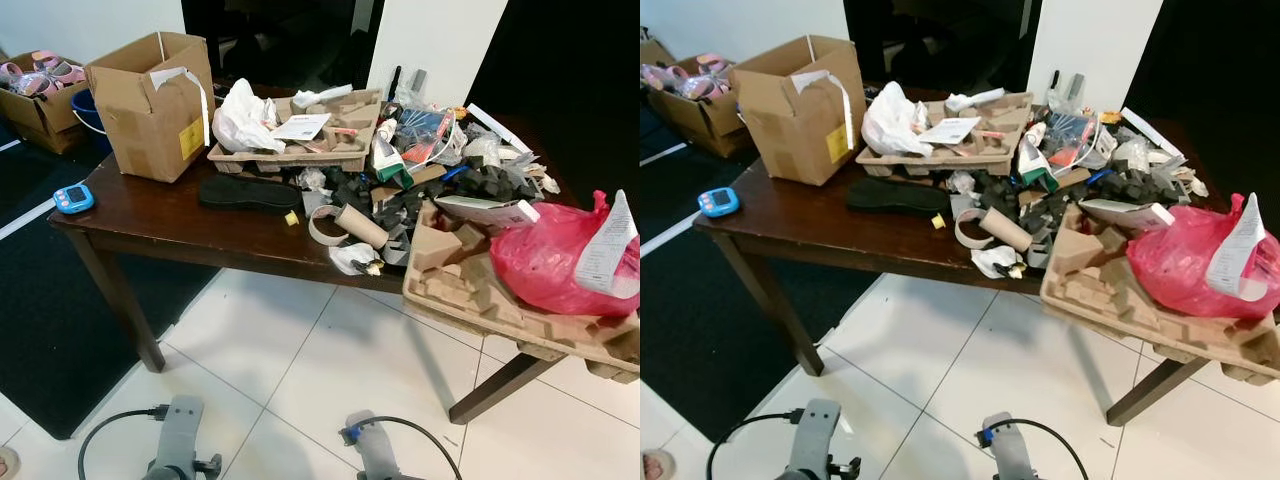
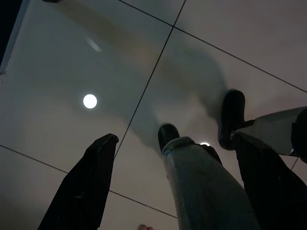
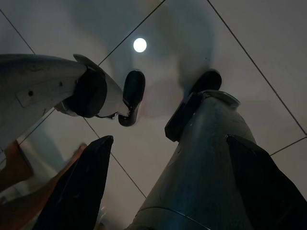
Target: Picking trash to rubbish bin
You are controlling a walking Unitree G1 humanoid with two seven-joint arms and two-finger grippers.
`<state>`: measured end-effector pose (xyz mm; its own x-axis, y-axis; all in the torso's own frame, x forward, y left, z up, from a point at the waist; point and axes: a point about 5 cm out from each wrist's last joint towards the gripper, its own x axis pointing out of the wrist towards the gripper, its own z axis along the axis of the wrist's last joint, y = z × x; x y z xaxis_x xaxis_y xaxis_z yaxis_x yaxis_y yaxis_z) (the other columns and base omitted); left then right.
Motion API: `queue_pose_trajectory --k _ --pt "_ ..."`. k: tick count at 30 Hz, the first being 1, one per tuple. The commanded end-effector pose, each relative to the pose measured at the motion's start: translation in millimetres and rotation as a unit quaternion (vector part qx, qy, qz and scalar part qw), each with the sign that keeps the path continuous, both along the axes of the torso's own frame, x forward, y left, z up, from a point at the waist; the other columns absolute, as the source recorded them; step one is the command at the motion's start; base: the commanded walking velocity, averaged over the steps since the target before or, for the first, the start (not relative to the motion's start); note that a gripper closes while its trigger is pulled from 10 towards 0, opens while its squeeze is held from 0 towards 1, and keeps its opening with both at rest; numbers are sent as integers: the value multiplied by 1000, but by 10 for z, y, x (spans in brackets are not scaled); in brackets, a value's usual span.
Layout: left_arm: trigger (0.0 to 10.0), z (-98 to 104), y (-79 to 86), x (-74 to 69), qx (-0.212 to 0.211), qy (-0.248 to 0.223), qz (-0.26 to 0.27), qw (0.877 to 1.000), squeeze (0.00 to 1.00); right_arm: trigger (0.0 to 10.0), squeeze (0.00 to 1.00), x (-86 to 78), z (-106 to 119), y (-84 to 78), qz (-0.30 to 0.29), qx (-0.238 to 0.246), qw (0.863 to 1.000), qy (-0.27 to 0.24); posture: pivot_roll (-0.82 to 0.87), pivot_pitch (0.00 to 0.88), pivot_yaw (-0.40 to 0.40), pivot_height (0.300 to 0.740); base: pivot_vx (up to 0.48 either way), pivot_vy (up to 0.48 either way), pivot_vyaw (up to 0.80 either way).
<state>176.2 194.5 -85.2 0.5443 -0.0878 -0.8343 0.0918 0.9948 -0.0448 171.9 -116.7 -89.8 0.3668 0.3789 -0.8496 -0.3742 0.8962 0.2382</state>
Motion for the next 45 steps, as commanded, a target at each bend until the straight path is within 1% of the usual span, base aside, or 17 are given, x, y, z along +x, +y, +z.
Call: queue_pose_trajectory --k 1,5,11,16,26,32,42,45 --pt "10000 -18 -28 -27 -4 8 1 1000 0 10000 0 -85 -41 -45 1 -11 1000 16 154 46 -65 740 0 0 0" --pt "10000 -17 -3 -32 -3 7 4 1000 0 10000 0 -81 -41 -36 -5 -13 1000 14 153 46 -59 740 0 0 0" --pt "10000 -2 -10 -5 -1 -1 -5 1000 0 10000 0 -93 -47 -25 -5 -13 1000 15 153 45 -60 740 0 0 0" --pt "10000 7 -10 15 -7 -6 7 1000 0 10000 0 -90 -46 -46 -10 -14 1000 14 146 47 -60 740 0 0 0" --pt "10000 3 -9 6 -8 -3 3 1000 0 10000 0 -106 -54 -61 -14 -15 1000 16 138 42 -53 740 0 0 0" --pt "10000 7 4 8 -5 -3 -4 1000 0 10000 0 -120 -59 -43 -16 -13 1000 18 140 39 -45 740 0 0 0" --pt "10000 6 11 4 -3 -4 -2 1000 0 10000 0 -84 -42 -29 -9 -10 1000 12 143 44 -51 740 0 0 0" --pt "10000 -1 15 -14 -3 -3 1 1000 0 10000 0 -62 -27 -27 -8 7 1000 11 147 51 -51 740 0 0 0"
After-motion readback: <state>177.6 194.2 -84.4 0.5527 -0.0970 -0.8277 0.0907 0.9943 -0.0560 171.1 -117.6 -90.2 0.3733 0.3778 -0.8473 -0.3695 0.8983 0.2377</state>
